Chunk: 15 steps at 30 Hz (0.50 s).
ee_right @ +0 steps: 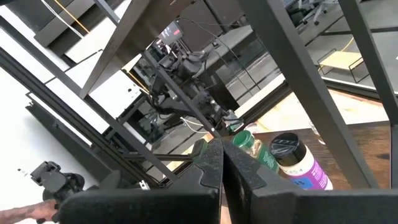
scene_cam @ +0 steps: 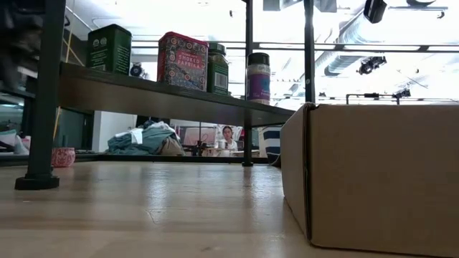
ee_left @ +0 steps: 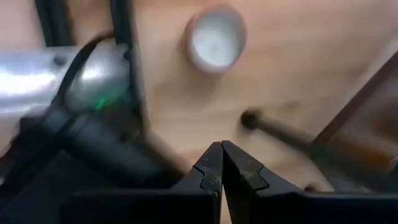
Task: Shelf spices
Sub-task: Move the shelf to the top of the table
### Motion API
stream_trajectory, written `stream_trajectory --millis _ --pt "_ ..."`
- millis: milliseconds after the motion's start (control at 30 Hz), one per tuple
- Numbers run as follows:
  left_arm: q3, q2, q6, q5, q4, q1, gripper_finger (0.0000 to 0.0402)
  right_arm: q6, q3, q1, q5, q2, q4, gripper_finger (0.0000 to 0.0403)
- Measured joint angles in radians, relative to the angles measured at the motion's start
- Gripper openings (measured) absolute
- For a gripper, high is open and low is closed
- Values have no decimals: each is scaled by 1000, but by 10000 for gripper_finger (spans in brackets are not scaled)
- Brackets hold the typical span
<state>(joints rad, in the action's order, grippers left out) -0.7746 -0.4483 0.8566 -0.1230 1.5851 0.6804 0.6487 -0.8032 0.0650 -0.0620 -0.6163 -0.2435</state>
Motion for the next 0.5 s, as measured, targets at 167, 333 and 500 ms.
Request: stream_trajectory --millis 167,333,500 --pt "-5 5 -4 -191 -8 -1 0 -1 0 0 -4 0 1 0" --pt "-5 -2 1 -465 -12 -19 0 0 0 2 -9 0 -1 0" --pt "-6 9 53 -635 -13 -62 0 0 0 2 -9 0 -3 0"
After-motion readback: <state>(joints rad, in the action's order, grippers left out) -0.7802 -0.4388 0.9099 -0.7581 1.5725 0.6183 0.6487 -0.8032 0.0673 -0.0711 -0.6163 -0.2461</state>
